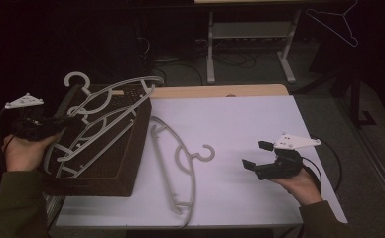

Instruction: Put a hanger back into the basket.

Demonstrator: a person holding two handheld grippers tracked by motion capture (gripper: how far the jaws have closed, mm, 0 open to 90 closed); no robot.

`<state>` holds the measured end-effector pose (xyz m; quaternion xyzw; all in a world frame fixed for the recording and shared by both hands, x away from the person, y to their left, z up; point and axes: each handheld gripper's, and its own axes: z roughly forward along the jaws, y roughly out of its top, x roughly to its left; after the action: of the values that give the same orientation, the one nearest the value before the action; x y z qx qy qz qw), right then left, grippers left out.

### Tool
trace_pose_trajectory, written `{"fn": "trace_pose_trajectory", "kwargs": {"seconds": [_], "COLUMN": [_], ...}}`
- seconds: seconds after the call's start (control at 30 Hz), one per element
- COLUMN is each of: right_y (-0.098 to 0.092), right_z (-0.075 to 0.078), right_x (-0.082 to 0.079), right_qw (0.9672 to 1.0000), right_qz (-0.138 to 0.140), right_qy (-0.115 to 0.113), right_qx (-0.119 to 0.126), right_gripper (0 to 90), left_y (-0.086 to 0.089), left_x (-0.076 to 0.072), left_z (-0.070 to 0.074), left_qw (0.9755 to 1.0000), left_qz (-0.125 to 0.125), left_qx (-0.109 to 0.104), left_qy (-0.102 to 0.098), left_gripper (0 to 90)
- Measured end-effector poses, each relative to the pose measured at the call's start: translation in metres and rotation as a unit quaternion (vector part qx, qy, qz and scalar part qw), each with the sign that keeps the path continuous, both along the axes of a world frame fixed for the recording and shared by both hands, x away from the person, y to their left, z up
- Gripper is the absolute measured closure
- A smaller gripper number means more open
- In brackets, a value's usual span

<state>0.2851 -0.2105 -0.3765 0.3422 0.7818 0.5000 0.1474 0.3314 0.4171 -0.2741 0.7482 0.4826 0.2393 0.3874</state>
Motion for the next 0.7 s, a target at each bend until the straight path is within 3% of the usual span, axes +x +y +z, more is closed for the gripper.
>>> {"fn": "trace_pose_trajectory", "kwargs": {"seconds": [0.5, 0.7], "right_y": [0.0, 0.001], "right_z": [-0.002, -0.002], "right_x": [0.001, 0.001], "right_qw": [1.0, 1.0], "right_qz": [-0.003, -0.003], "right_qy": [0.005, 0.005], "right_qx": [-0.001, -0.003], "right_gripper": [11.5, 11.5], "left_y": [0.043, 0.044], "left_x": [0.003, 0.009], "left_z": [-0.018, -0.028], "left_qw": [0.9986, 0.9977], "left_qz": [0.043, 0.042], "left_qx": [0.027, 0.042], "left_qy": [0.014, 0.032], "left_gripper": [82.9, 82.8]}}
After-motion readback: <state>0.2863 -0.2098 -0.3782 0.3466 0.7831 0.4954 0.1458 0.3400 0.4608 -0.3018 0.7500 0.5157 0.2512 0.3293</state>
